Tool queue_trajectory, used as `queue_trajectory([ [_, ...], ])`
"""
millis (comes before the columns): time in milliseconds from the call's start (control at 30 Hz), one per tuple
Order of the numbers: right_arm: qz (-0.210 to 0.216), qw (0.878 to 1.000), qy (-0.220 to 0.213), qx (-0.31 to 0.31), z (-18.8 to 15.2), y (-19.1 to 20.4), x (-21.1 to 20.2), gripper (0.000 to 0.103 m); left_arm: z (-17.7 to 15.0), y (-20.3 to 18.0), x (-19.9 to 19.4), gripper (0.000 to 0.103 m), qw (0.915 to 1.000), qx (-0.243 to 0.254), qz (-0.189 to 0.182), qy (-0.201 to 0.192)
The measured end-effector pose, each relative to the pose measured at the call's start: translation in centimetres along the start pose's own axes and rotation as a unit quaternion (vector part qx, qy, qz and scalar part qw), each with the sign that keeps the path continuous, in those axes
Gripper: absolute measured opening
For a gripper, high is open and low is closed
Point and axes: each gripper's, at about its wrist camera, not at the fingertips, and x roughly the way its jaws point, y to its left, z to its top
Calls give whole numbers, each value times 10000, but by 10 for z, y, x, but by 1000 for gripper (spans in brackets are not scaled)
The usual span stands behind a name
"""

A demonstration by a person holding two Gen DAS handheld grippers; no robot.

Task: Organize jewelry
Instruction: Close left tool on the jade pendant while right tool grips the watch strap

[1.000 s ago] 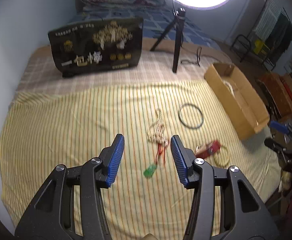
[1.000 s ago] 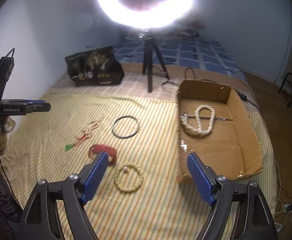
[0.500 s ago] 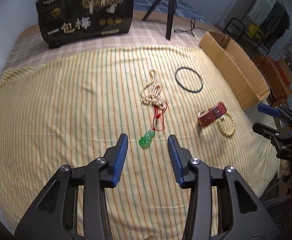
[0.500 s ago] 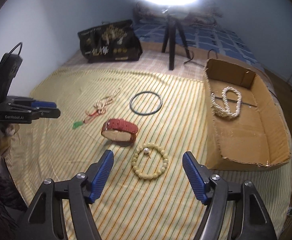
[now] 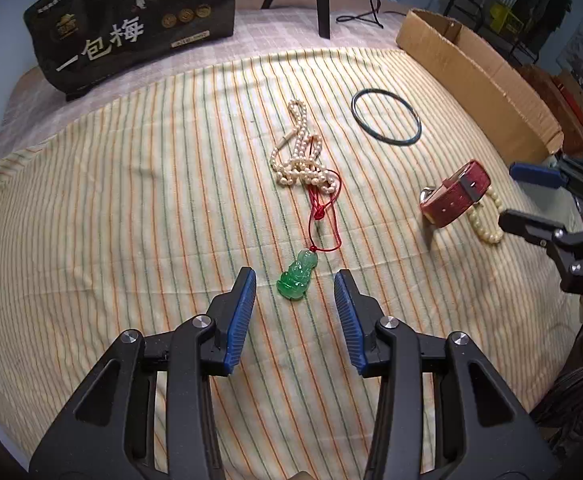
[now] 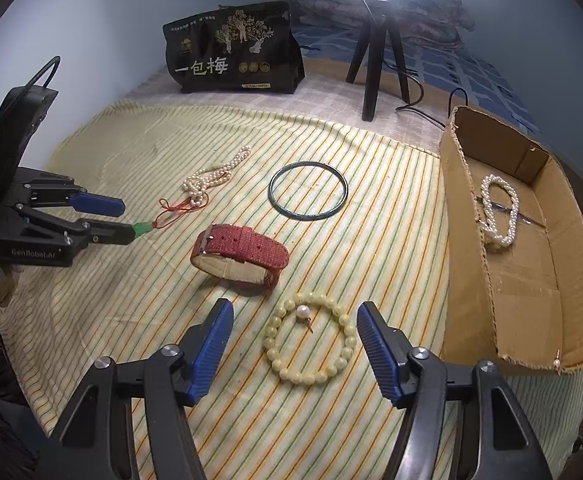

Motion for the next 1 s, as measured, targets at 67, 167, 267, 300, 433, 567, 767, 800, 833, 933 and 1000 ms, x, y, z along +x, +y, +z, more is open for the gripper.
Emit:
queue_trajectory([
  [67,-6,10000,13,4,2,-1,3,65,0,0,4,41,10000,51,-12,44],
  [167,-7,10000,49,25,4,-1,9,63,0,-1,11,37,9998,154,43,115],
  [267,-1,10000,69,27,7,0,14,62,2,0,15,36,9998,166,38,130],
  [300,5,10000,69,21,7,0,15,62,3,0,16,36,9998,162,26,122],
  [433,3,10000,56,-4,12,3,19,62,4,-3,18,29,9996,243,-7,112],
  [567,2,10000,30,29,17,5,23,60,5,-6,20,22,9995,310,-21,112],
  [767,20,9999,7,130,26,8,31,49,5,-8,21,17,9994,335,-26,101],
  [800,21,9999,17,133,27,9,32,45,5,-8,21,17,9994,338,-22,94],
  [833,36,9999,45,138,28,10,34,35,4,-8,21,16,9994,338,-22,88],
  [933,160,9996,88,192,29,11,37,23,5,-8,21,16,9994,330,-24,82],
  [1000,188,9996,85,179,29,12,37,20,5,-7,20,16,9995,294,-44,85],
])
